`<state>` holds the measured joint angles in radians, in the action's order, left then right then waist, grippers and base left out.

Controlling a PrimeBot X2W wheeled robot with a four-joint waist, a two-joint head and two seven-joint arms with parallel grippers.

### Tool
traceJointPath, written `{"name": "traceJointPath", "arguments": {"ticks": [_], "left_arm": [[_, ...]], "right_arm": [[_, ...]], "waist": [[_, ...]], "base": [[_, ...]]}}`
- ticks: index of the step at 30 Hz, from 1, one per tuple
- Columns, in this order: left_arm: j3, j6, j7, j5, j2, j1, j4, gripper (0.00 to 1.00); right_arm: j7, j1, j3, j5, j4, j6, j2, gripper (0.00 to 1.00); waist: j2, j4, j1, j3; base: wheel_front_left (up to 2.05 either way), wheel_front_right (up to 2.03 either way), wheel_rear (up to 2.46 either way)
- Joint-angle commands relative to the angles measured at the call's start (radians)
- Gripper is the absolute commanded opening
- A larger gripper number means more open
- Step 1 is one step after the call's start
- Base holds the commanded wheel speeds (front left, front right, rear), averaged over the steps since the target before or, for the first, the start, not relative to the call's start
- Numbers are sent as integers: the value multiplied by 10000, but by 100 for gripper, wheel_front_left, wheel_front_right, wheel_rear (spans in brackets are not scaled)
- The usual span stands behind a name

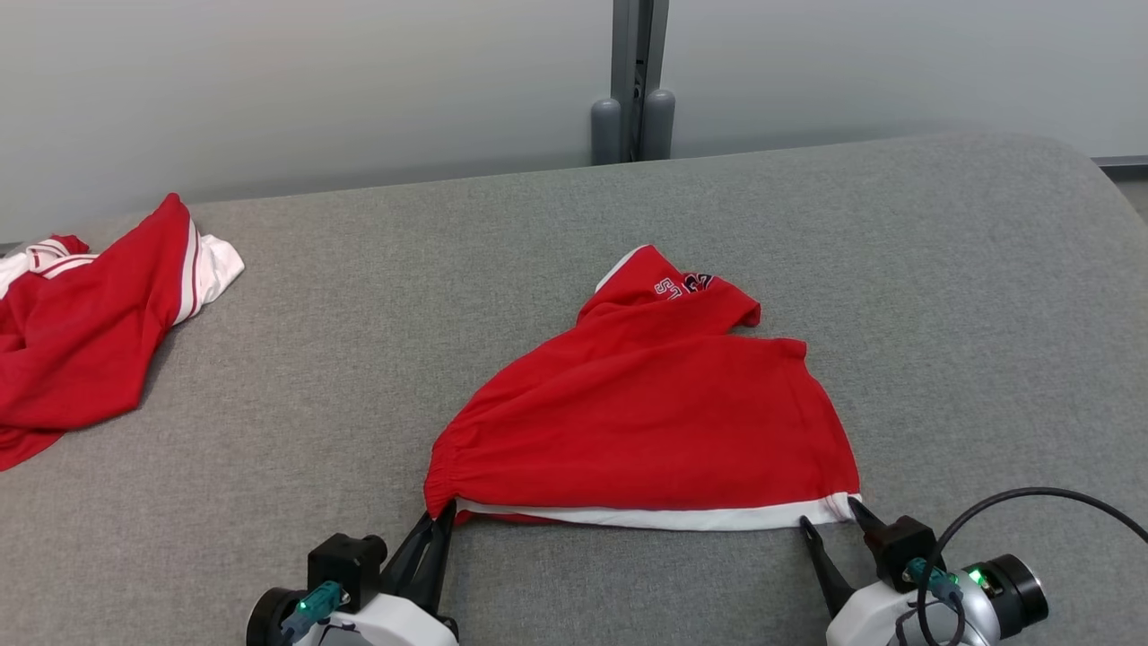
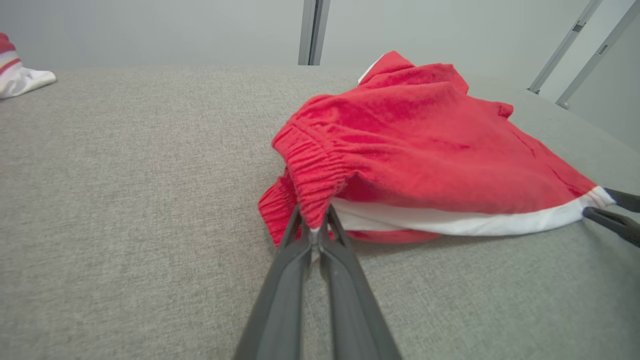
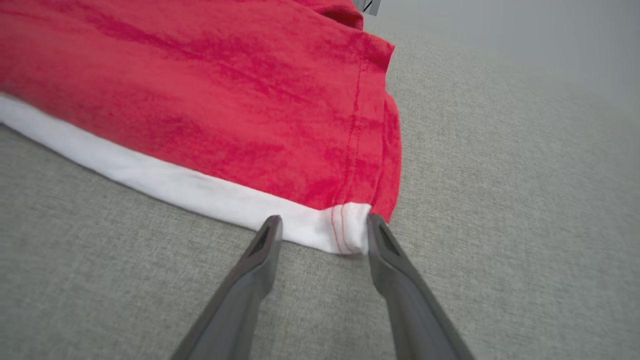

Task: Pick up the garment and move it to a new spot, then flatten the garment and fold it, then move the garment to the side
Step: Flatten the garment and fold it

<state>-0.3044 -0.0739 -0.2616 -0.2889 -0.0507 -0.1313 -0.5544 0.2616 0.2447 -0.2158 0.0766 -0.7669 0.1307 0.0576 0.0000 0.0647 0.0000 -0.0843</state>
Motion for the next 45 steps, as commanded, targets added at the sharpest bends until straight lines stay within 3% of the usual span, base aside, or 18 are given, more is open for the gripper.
{"name": "traceJointPath", "arguments": {"ticks": [1, 9, 12, 15, 27, 29, 31, 40, 45], "left_arm": [[53, -25, -49, 63, -38, 44, -16, 0], [49, -39, -50, 82, -25, 66, -56, 0], [30, -54, -50, 103, -25, 42, -46, 0], [17, -67, -50, 112, -25, 23, -60, 0], [101, -69, -50, 151, -23, 13, -48, 0], [117, -74, -50, 163, -22, -2, -10, 0], [130, -75, -50, 179, -22, -27, 58, 0], [271, -129, -50, -106, -19, -131, 857, 0], [398, -160, -50, -501, -19, -155, 1576, 0]], "right_arm": [[51, -60, -35, -115, -65, 2, 19, 77], [52, 342, -100, -527, -466, 2, 65, 75], [52, 538, -73, -662, -670, 2, 139, 67], [52, 676, -155, -771, -990, 2, 182, 49], [12, 1038, -481, -1327, -1985, -1, 297, 42], [6, 1073, -527, -1428, -1963, -1, 302, 25], [9, 1082, -502, -1537, -1734, -1, 329, 0], [31, 722, -369, -2924, 175, 0, 363, 0], [29, 515, -674, -3813, 1484, 0, 751, 0]], "waist": [[0, -11, 0, 12], [0, -16, 0, 36], [0, -39, 0, 23], [0, -77, 0, 13], [0, -99, 0, -28], [0, -78, 0, -37], [0, -57, 0, -40], [0, 44, 0, 56], [0, 101, 0, 200]], "base": [[0, 0, 0], [0, 0, 0], [0, 0, 0], [0, 0, 0], [0, 0, 0], [0, 0, 0], [0, 0, 0], [0, 0, 0], [0, 0, 0]]}}
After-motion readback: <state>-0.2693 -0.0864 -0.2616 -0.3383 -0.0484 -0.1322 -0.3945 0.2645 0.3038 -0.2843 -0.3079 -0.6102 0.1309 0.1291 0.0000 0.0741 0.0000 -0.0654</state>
